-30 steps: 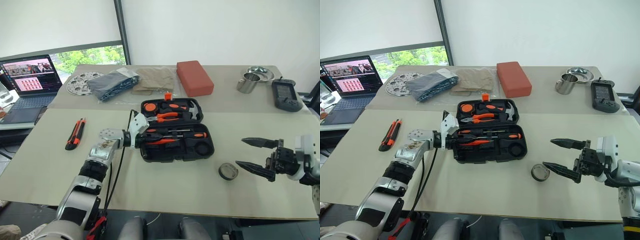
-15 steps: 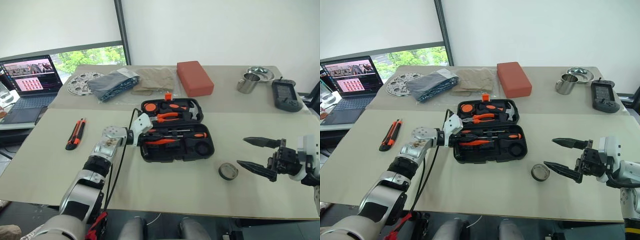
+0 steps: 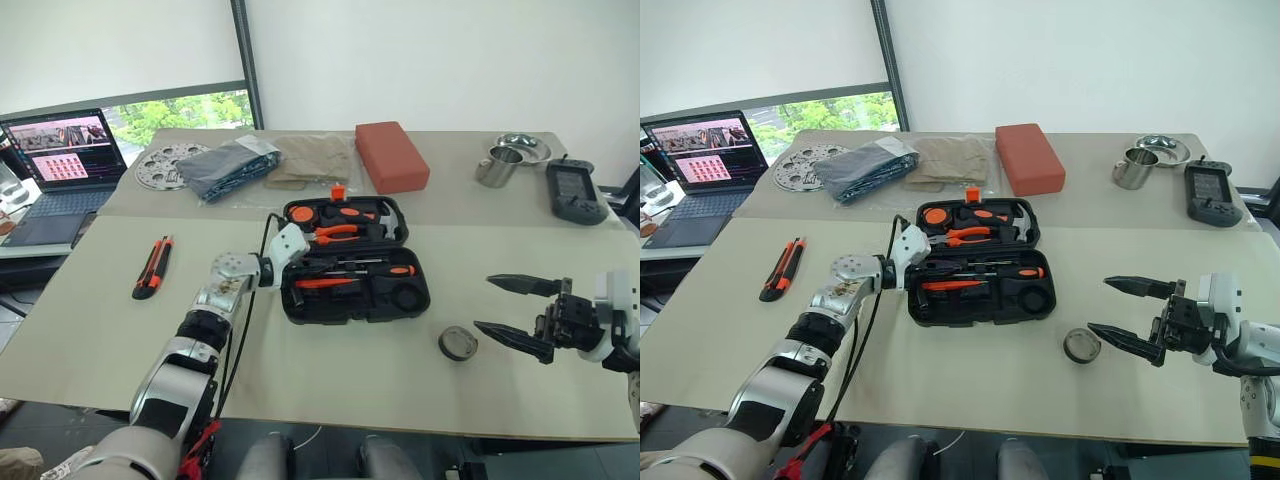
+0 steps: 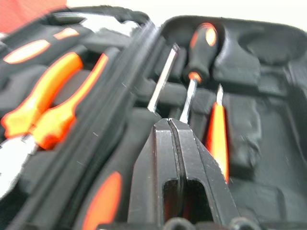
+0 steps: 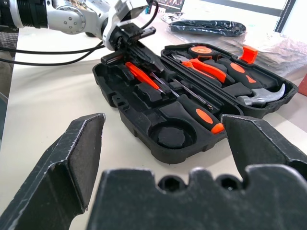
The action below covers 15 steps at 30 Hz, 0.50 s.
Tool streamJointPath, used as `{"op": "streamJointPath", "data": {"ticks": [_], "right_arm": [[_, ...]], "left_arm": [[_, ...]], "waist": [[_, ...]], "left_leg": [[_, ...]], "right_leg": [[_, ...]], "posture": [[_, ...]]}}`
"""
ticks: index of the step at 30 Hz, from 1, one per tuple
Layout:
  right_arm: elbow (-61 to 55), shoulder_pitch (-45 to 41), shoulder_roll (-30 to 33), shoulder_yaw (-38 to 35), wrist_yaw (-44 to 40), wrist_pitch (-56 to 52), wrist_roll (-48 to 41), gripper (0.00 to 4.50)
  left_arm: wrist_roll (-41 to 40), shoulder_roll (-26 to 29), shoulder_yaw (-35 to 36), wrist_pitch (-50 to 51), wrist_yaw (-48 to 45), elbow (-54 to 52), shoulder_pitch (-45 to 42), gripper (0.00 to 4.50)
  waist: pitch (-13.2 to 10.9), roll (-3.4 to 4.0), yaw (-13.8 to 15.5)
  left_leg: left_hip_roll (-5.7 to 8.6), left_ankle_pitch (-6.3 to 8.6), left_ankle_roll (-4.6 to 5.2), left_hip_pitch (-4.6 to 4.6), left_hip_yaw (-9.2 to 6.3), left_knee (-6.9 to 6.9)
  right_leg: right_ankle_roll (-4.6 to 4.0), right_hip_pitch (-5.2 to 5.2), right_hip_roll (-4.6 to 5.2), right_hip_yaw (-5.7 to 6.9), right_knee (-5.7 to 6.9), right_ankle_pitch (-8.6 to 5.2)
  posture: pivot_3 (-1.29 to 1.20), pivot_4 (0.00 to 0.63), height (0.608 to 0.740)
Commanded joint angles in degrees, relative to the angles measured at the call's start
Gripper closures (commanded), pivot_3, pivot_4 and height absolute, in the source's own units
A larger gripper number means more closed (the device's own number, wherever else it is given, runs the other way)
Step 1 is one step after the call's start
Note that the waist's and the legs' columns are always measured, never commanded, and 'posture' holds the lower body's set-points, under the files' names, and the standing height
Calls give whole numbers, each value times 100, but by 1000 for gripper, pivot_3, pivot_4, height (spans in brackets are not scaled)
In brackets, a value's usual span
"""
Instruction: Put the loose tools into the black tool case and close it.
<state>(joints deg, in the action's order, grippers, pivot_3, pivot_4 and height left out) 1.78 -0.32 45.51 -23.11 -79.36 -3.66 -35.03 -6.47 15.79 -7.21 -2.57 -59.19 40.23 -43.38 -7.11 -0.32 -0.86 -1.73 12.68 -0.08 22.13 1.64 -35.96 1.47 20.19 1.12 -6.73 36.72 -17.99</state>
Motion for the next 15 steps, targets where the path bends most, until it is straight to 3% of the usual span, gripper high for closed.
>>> {"op": "streamJointPath", "data": {"ticks": [1,6,15], "right_arm": [[-157,-54,81,-161,-8,25,-142,0],[-110,-118,75,-116,-17,30,-125,0],[-171,-227,89,-61,17,-40,-113,0]], "left_arm": [[-333,154,291,180,-63,-692,-99,4487],[-489,272,254,545,-209,-1272,199,4487],[7,333,-195,492,-130,-1141,444,4487]], "waist": [[0,1,-3],[1,2,-10],[0,1,2]], "left_leg": [[0,0,0,1,-1,1],[-1,0,0,-3,-2,2],[1,0,0,-3,-3,0]], "right_leg": [[0,1,0,1,0,0],[0,0,0,-1,1,0],[0,-2,0,0,0,0]], "posture": [[0,150,740],[0,150,740],[0,150,740]]}}
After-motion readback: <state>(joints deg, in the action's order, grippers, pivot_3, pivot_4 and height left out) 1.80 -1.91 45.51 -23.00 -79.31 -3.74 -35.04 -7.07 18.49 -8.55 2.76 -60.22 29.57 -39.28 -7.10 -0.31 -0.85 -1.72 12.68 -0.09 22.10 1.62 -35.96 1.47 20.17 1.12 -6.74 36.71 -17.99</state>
